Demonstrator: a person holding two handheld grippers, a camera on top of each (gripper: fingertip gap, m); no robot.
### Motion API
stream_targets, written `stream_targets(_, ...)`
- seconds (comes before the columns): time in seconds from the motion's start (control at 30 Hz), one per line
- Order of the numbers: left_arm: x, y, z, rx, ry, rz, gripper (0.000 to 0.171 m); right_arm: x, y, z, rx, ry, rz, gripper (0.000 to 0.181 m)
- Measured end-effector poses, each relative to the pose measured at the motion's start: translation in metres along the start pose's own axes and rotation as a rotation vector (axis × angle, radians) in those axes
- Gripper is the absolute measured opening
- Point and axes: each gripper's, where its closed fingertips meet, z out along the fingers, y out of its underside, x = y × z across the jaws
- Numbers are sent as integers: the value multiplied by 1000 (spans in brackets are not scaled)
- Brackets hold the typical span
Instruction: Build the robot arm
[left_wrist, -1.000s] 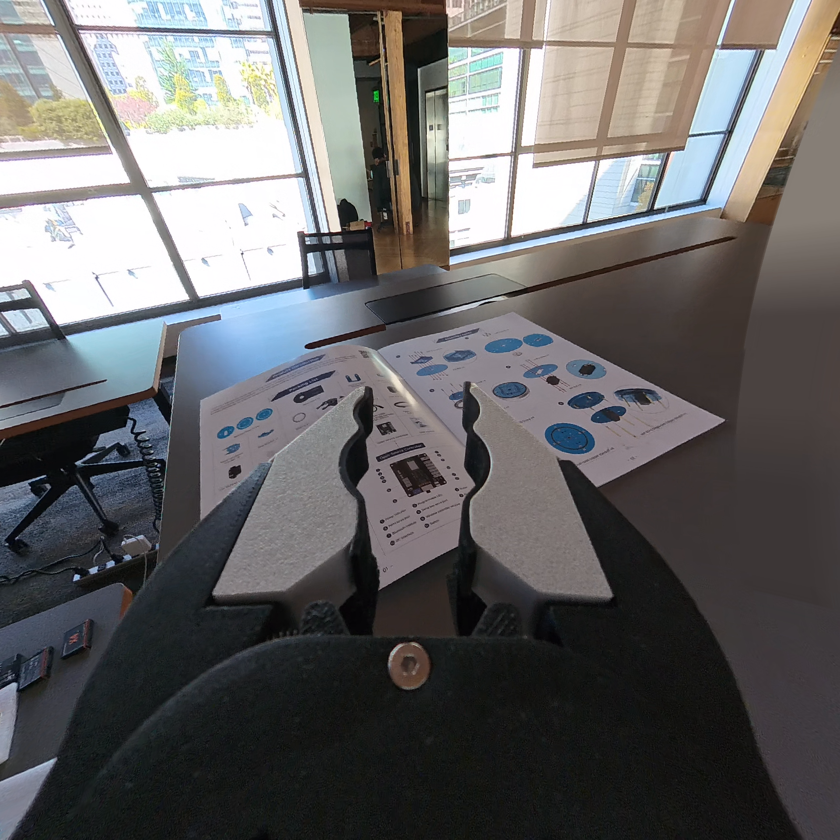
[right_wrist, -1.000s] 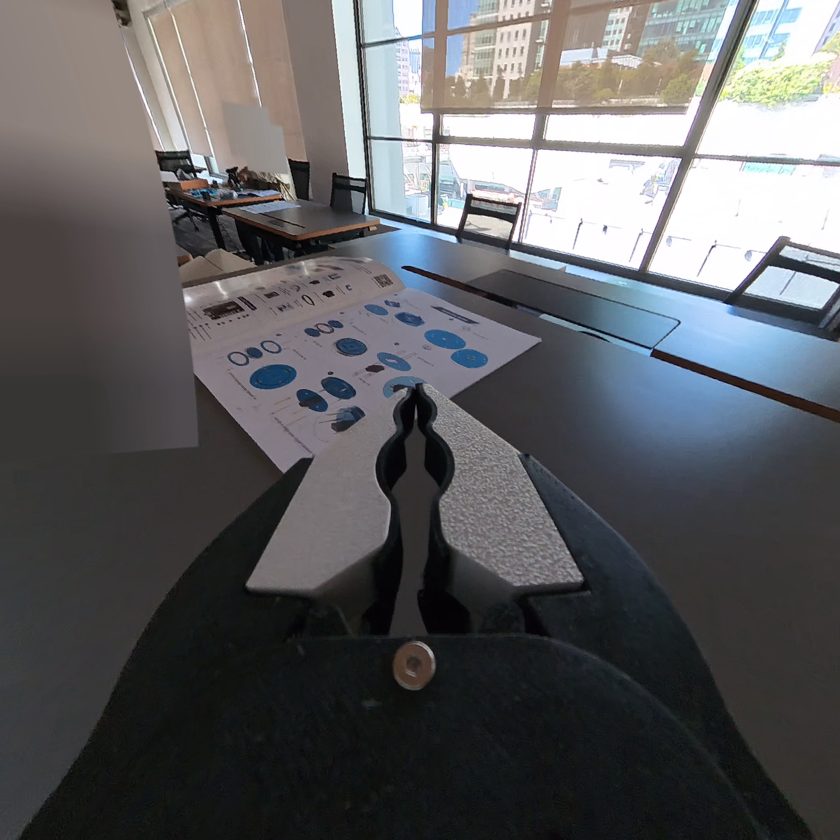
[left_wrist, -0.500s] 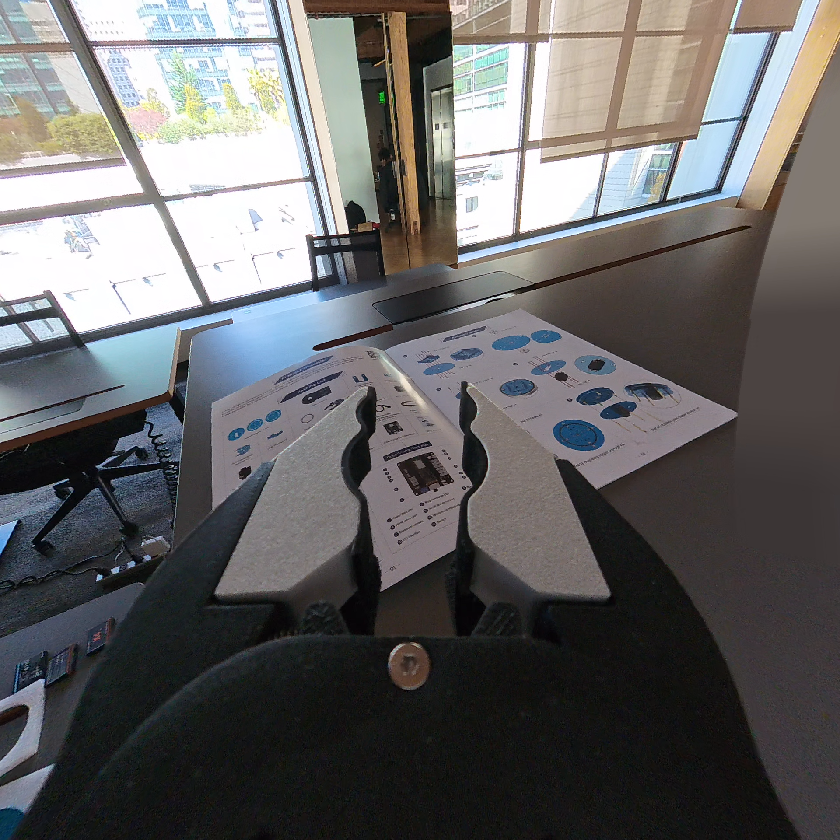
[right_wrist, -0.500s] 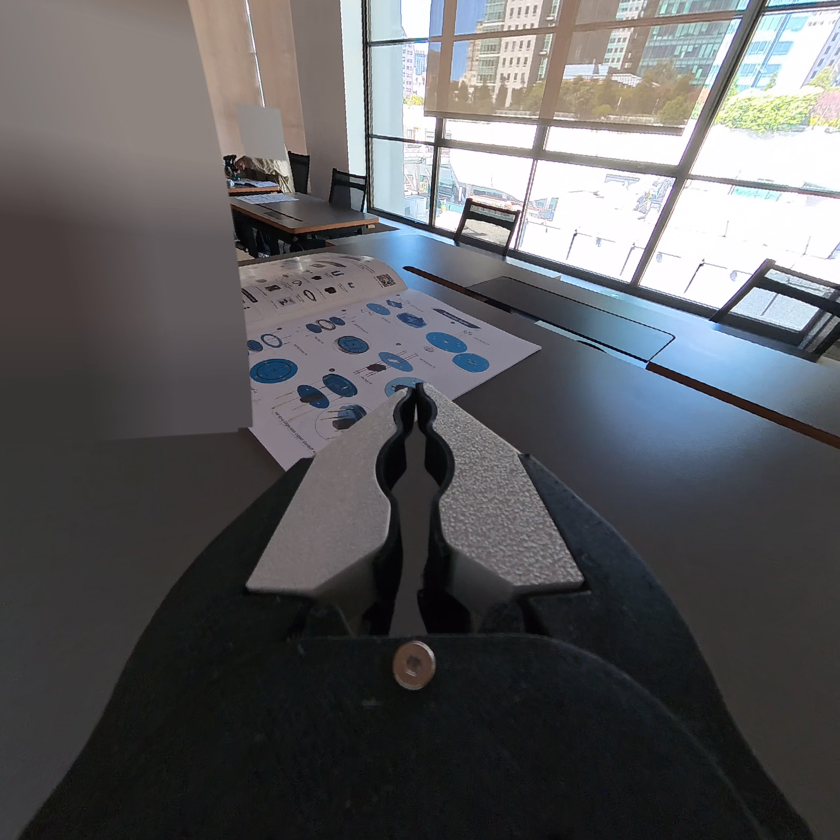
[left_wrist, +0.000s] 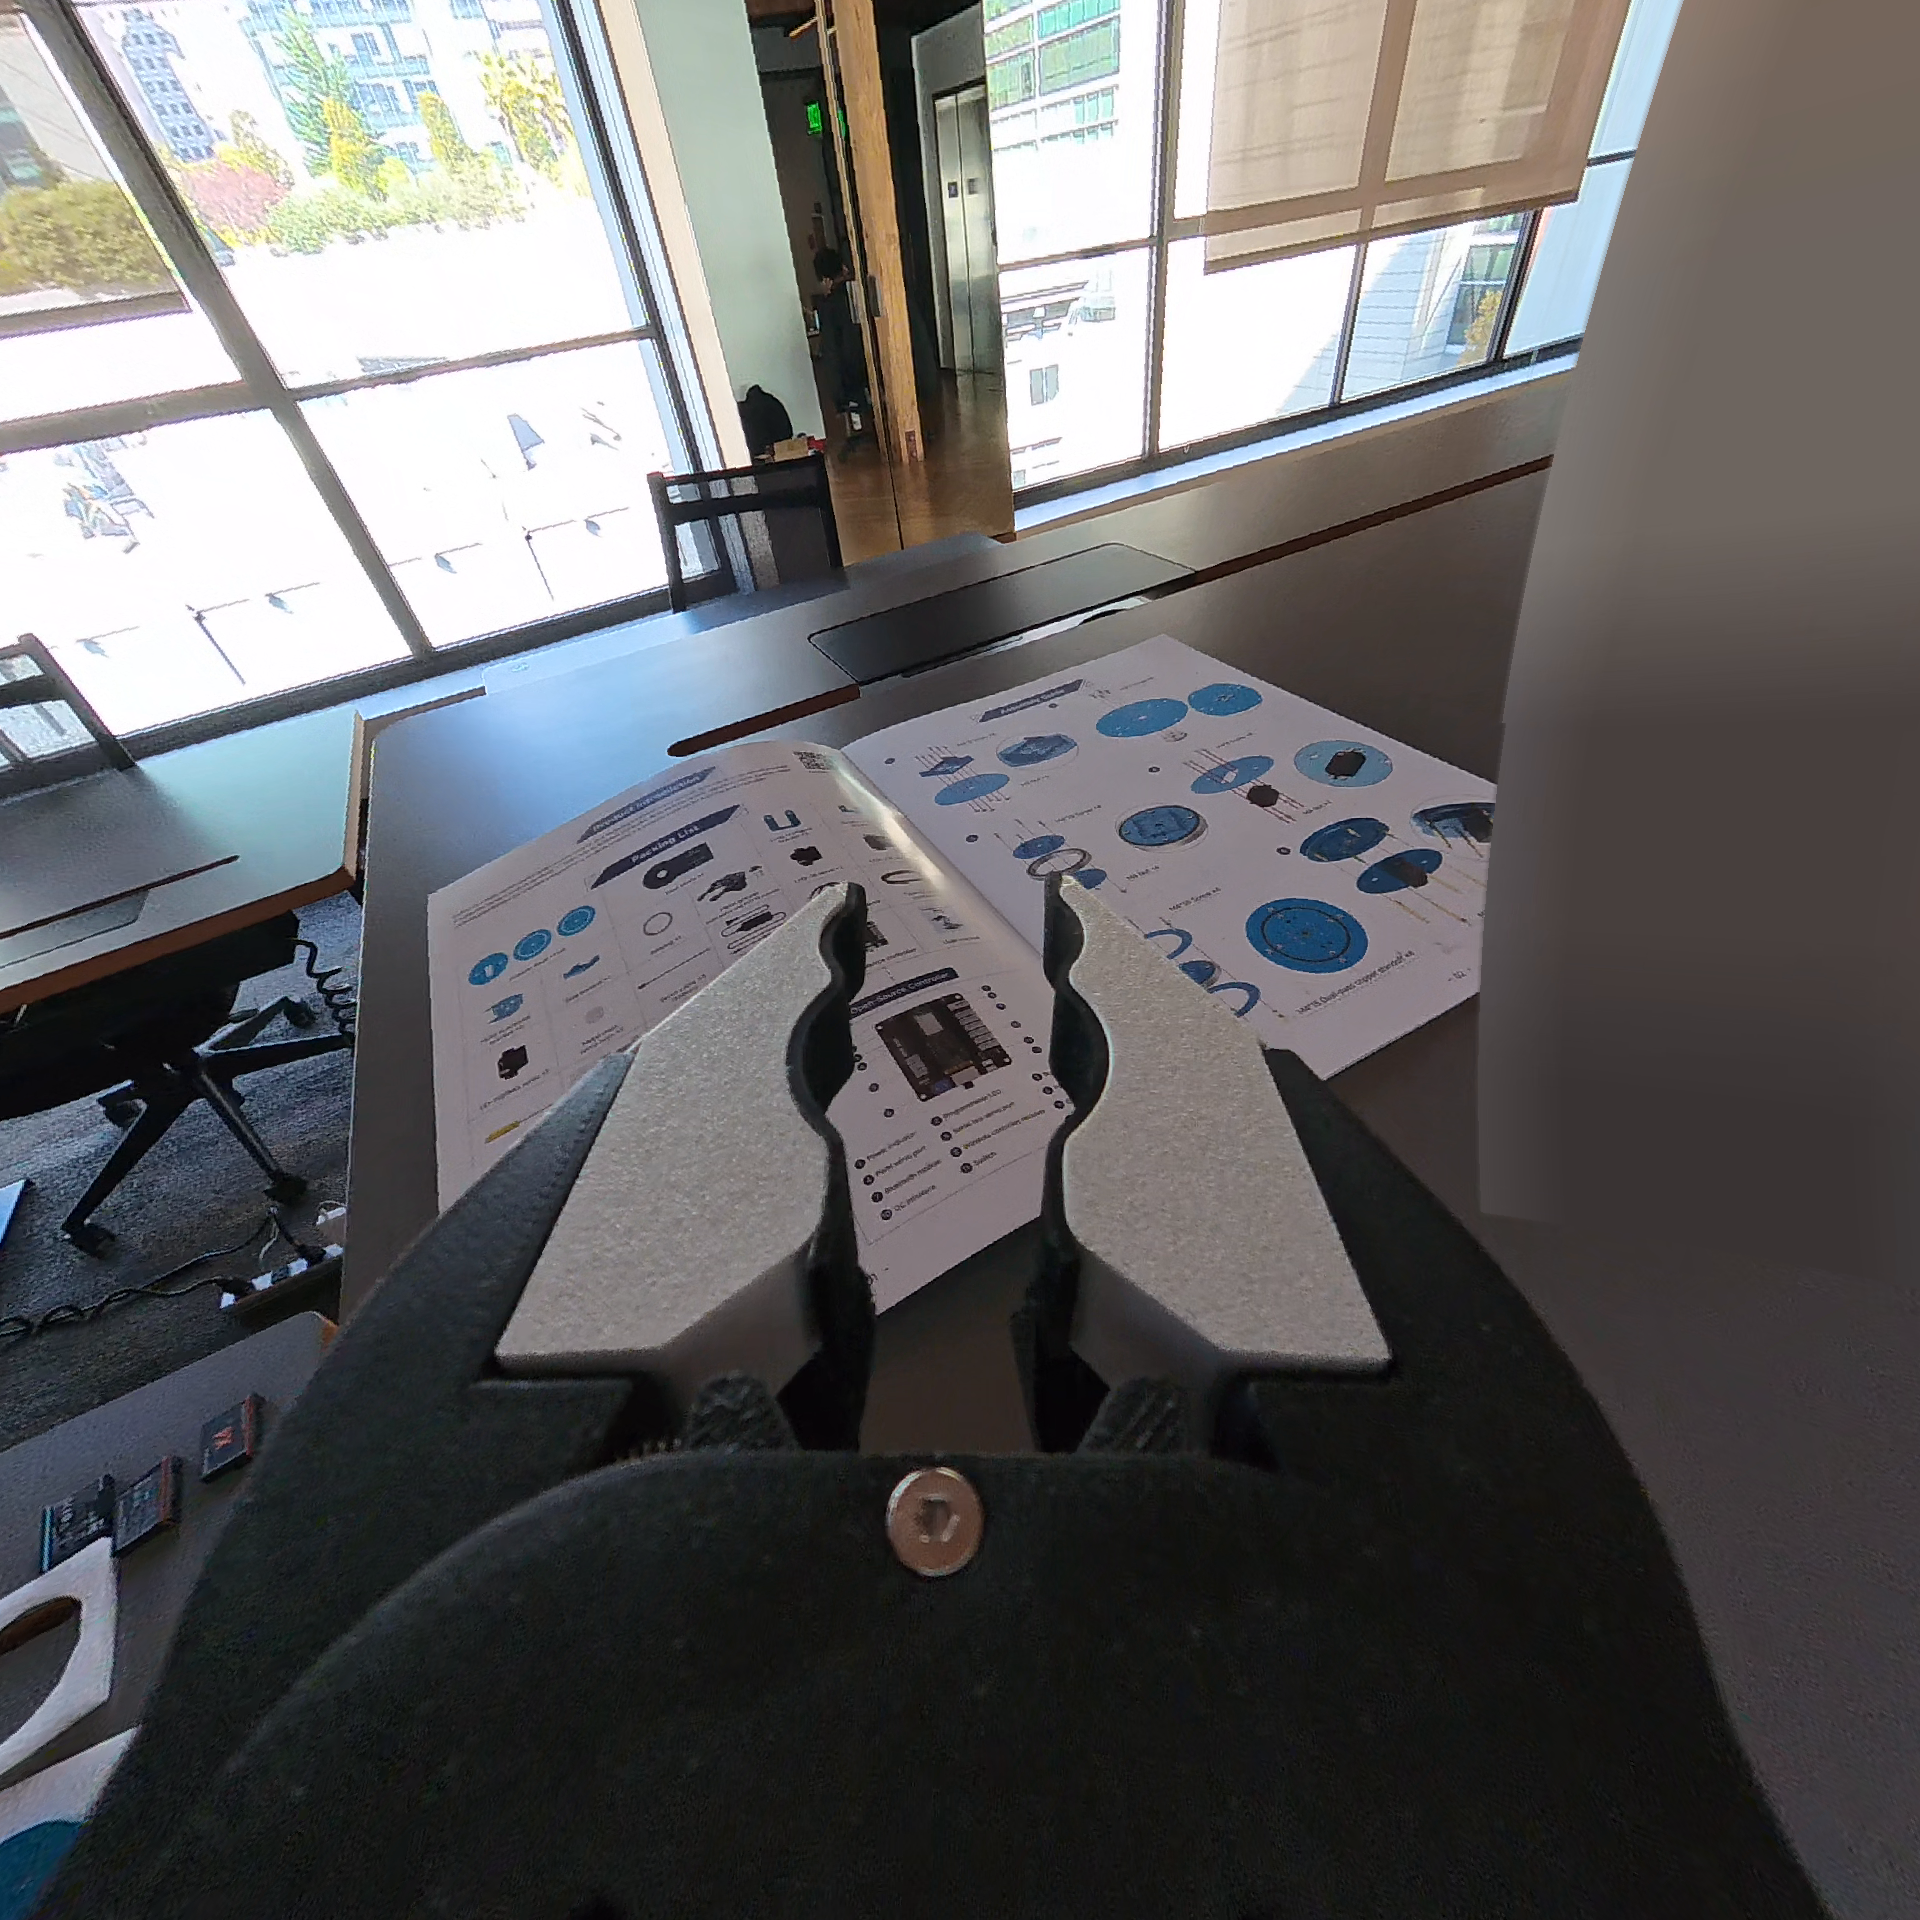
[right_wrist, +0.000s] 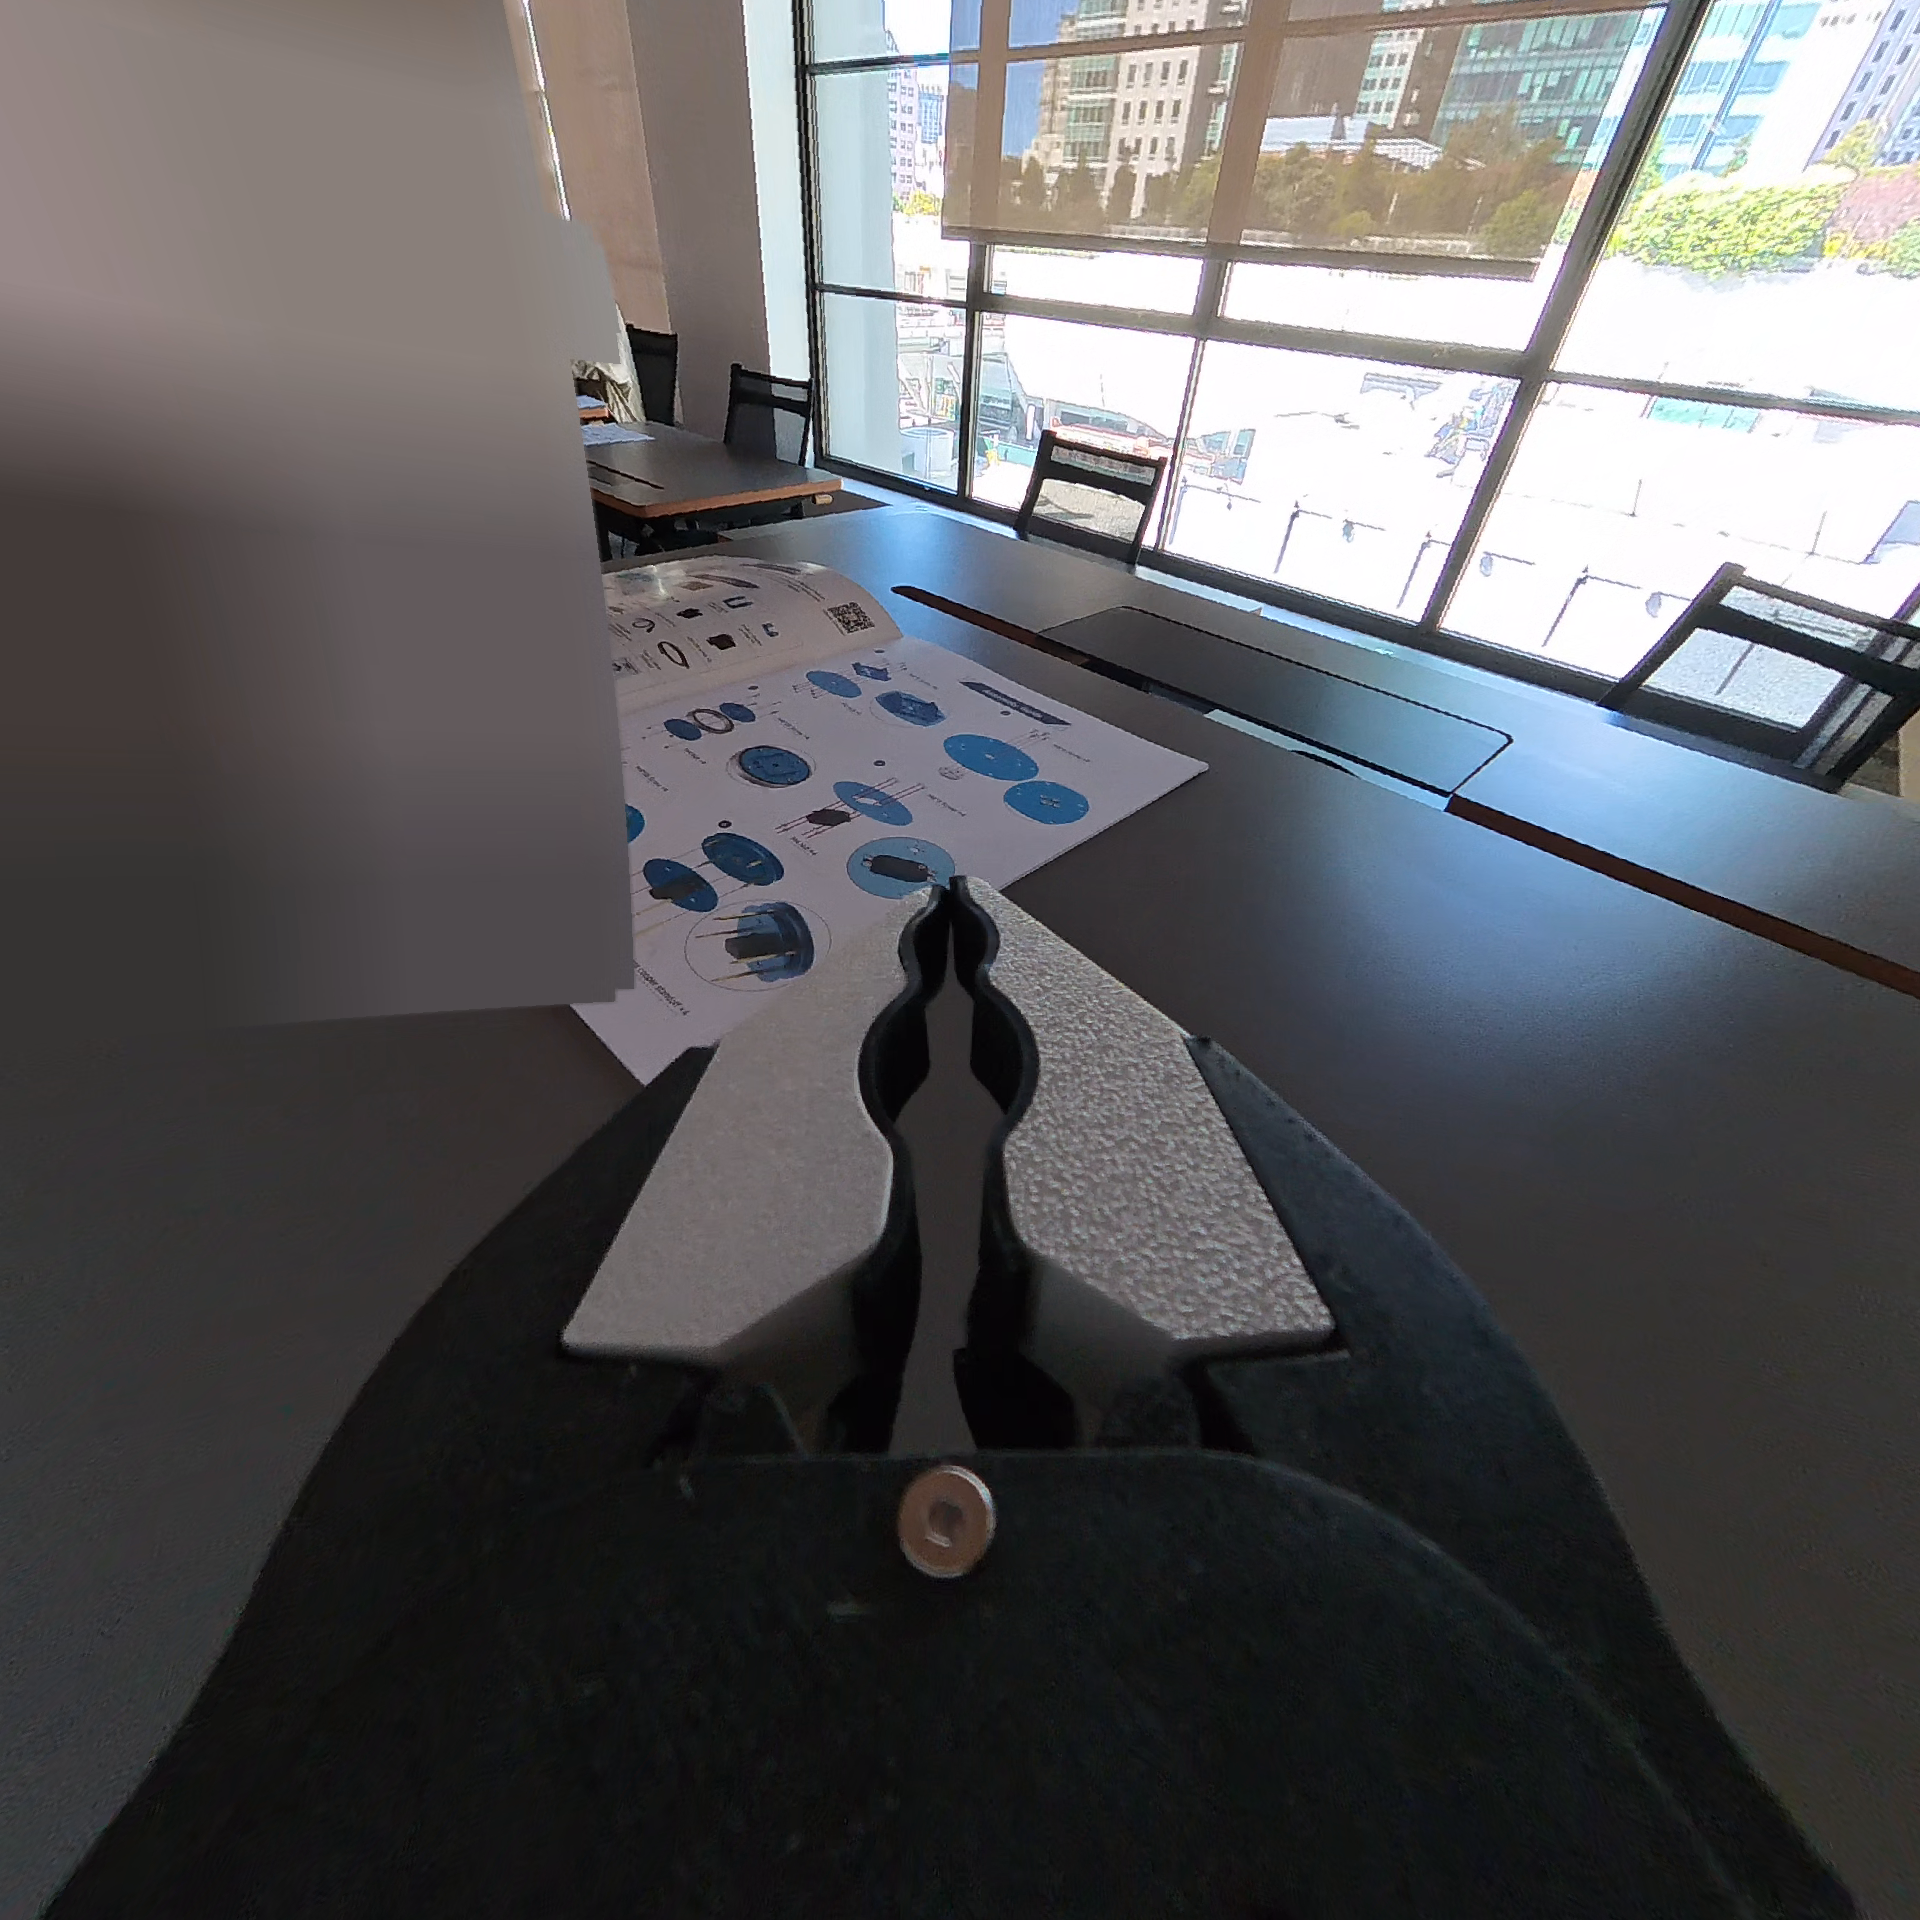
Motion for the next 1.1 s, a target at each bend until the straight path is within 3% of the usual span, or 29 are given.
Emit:
stream_targets(0.8,-4,-2,-1,14,2,-33,33,-5,1,8,-12,-15,-9,0)
stream_targets(1.1,-6,-22,-11,79,30,-121,38,20,-2,3,-14,84,-93,0)
